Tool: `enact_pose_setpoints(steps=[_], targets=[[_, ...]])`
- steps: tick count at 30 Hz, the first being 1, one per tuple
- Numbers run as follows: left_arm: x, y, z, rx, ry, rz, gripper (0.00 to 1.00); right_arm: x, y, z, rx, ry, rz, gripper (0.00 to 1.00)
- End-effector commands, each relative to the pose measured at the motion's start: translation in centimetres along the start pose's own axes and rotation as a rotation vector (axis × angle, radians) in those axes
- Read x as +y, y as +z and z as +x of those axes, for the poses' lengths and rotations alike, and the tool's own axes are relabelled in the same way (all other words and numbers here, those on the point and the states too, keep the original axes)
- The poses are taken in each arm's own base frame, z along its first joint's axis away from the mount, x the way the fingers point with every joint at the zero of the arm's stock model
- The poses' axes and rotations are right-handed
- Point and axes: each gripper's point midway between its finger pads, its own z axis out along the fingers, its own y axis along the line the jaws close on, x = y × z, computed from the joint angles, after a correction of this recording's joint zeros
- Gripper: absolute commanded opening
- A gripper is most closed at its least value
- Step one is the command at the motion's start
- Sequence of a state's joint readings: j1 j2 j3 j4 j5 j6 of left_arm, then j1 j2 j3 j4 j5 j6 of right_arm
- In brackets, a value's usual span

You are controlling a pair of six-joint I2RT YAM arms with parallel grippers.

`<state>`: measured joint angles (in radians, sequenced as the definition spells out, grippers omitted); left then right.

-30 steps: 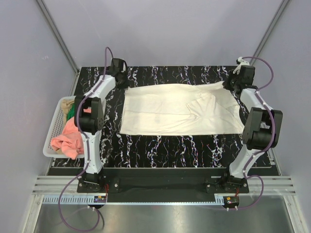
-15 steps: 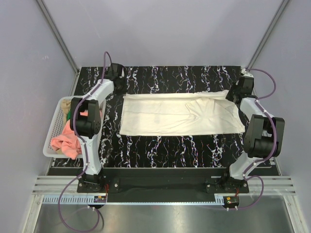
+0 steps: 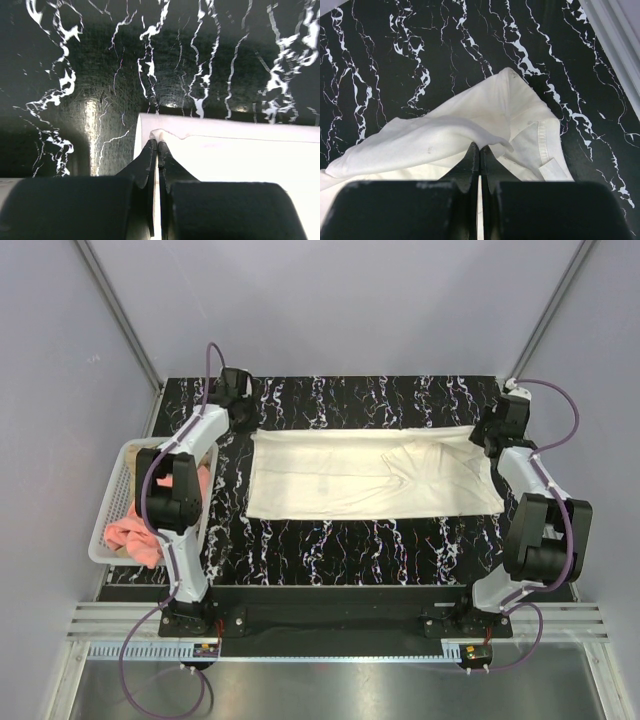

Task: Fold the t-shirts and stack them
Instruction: Fold the tshirt

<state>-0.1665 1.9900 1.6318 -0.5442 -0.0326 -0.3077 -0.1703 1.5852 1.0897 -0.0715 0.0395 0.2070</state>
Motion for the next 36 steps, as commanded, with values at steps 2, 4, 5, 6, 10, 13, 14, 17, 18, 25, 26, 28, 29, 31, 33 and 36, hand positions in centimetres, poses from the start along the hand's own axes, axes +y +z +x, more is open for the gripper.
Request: enact_pose_setpoints(steps=[2, 4, 5, 6, 10, 13, 14, 17, 18, 25, 26, 28, 29, 31, 33, 36], targets=[[-0.2, -3.3, -2.6, -0.101, -0.011, 0.012, 0.0, -0.7, -1.1, -2.9, -0.102, 0.007, 0.041, 0.0], [0.2, -2.6, -0.9, -0.063, -0.02, 0.002, 0.0, -1.2, -0.9, -1.5, -0.072, 0.017, 0.057, 0.0], [0.4, -2.1, 0.2, -0.035, -0.022, -0.001, 0.0, -1.5, -0.9, -0.6, -0.042, 0.044, 0.075, 0.0], [0.4, -1.8, 0.8, -0.017, -0.025, 0.0, 0.0, -1.5, -0.9, -0.3, -0.017, 0.066, 0.087, 0.0], [0.8, -1.2, 2.6, 0.02, -0.02, -0.021, 0.0, -2.3, -0.6, 3.0, 0.11, 0.127, 0.139, 0.0], [1.4, -0.3, 4.2, 0.074, 0.001, -0.053, 0.0, -4.1, -0.4, 4.6, 0.146, 0.133, 0.234, 0.0], [1.9, -0.2, 4.9, 0.093, 0.006, -0.08, 0.0, -3.9, -0.5, 5.5, 0.185, 0.145, 0.23, 0.02], [2.0, -0.4, 5.5, 0.103, 0.022, -0.1, 0.02, -3.4, -0.6, 6.6, 0.242, 0.168, 0.211, 0.08], [1.8, -0.5, 5.5, 0.099, 0.025, -0.104, 0.05, -3.6, -0.8, 6.6, 0.244, 0.169, 0.226, 0.08], [2.0, -1.9, 5.4, 0.098, 0.054, -0.163, 0.29, -2.6, -2.5, 5.8, 0.259, 0.186, 0.187, 0.3], [1.8, -2.3, 5.3, 0.103, 0.059, -0.162, 0.3, -2.9, -2.9, 6.1, 0.273, 0.194, 0.212, 0.33], [1.1, -3.0, 5.0, 0.092, 0.079, -0.165, 0.32, -2.7, -3.1, 5.4, 0.271, 0.209, 0.216, 0.34], [0.8, -3.4, 4.6, 0.084, 0.077, -0.165, 0.32, -2.4, -3.2, 5.4, 0.281, 0.231, 0.205, 0.35], [-1.2, -3.7, 4.5, 0.082, 0.093, -0.105, 0.33, -1.4, -3.2, 5.2, 0.287, 0.255, 0.167, 0.35], [-3.8, -3.1, 4.4, 0.093, 0.12, -0.034, 0.33, 0.5, -3.0, 4.8, 0.285, 0.288, 0.091, 0.34], [-6.0, -2.5, 4.4, 0.109, 0.14, 0.005, 0.34, 6.0, -2.4, 4.2, 0.27, 0.242, -0.11, 0.36]])
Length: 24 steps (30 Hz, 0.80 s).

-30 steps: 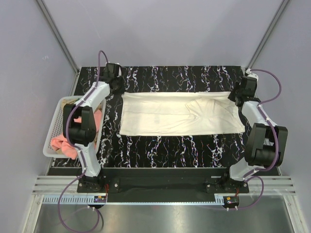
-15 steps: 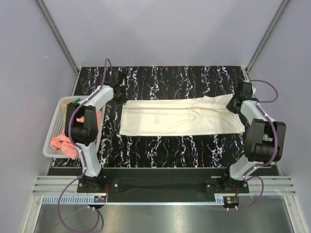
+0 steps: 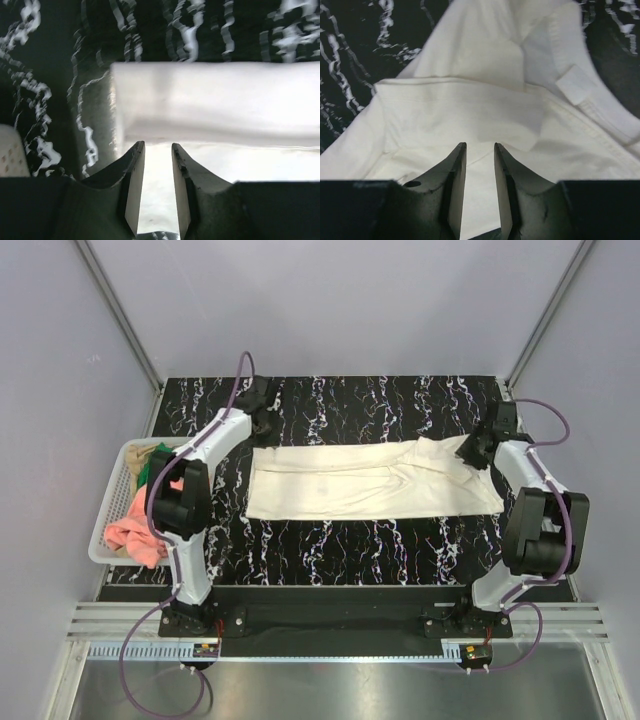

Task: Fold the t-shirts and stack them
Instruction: Fold the tshirt

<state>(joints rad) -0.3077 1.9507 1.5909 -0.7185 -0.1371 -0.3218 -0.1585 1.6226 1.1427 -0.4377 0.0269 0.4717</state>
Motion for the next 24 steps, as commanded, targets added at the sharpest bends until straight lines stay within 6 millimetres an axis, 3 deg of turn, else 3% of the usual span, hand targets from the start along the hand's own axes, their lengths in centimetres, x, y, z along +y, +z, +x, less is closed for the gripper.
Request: enact_pose_setpoints(steps=[1, 2, 4, 6, 7, 9, 10, 12, 14, 19, 24], targets=[[-2.9, -0.2, -1.8, -0.03, 0.022, 0.056, 0.34, 7.8, -1.2, -0.5, -0.02, -0.074, -0.251, 0.36], [-2.6, 0.0, -1.6, -0.023, 0.016, 0.035, 0.35, 10.3, -1.5, -0.1, -0.025, -0.119, -0.282, 0.36], [-2.5, 0.6, -1.0, -0.007, 0.005, 0.025, 0.37, 12.5, -0.3, 1.4, 0.012, -0.171, -0.305, 0.36], [-2.1, 1.4, -0.6, 0.006, 0.011, 0.008, 0.38, 15.8, -0.5, 2.5, 0.034, -0.219, -0.369, 0.37], [-1.9, 1.8, -0.3, 0.013, 0.014, -0.011, 0.38, 16.6, 0.5, 3.3, 0.055, -0.242, -0.38, 0.37], [-1.4, 2.8, 0.3, 0.032, 0.007, -0.044, 0.37, 19.1, 0.7, 4.1, 0.06, -0.286, -0.432, 0.37], [-1.2, 2.9, 0.3, 0.028, 0.0, -0.058, 0.36, 19.5, 1.9, 4.7, 0.074, -0.306, -0.435, 0.37], [-0.7, 3.6, 0.8, 0.036, -0.009, -0.091, 0.34, 21.3, 2.2, 4.9, 0.078, -0.335, -0.474, 0.36], [-0.5, 4.2, 1.3, 0.052, -0.005, -0.102, 0.34, 21.9, 3.5, 5.8, 0.098, -0.366, -0.475, 0.35], [0.9, 4.6, 3.2, 0.088, -0.023, -0.163, 0.33, 20.0, 5.4, 7.2, 0.122, -0.373, -0.402, 0.34], [0.8, 4.1, 2.9, 0.076, -0.03, -0.16, 0.3, 18.2, 6.9, 8.1, 0.132, -0.378, -0.328, 0.34]])
